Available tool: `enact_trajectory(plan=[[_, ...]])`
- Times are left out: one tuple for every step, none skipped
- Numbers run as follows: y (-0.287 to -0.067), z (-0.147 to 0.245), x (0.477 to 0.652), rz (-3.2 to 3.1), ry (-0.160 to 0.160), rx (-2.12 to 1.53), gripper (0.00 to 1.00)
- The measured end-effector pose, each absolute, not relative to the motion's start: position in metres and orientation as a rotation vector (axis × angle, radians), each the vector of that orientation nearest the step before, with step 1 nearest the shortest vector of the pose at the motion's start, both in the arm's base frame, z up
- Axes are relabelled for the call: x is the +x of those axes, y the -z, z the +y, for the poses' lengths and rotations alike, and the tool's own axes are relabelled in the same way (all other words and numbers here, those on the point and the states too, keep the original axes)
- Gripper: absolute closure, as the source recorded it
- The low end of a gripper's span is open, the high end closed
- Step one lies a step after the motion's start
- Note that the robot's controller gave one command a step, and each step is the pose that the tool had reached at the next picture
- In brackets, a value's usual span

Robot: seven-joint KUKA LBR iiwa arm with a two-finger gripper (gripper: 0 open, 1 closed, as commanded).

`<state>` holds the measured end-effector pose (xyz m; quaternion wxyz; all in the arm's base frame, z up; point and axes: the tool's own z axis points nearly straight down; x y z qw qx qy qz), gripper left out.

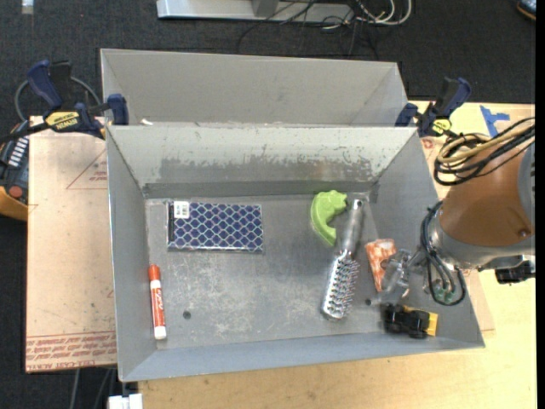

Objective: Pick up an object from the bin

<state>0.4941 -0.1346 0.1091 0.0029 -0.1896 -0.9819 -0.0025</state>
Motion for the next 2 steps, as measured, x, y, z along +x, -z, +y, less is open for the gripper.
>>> enact_trajectory(plan=[[-0.1188, -0.1347, 0.4948, -3.083, 0.008, -0.595, 1.00], [-0.1248, -0.1346, 0.4946, -3.081, 0.009, -0.594, 1.00]])
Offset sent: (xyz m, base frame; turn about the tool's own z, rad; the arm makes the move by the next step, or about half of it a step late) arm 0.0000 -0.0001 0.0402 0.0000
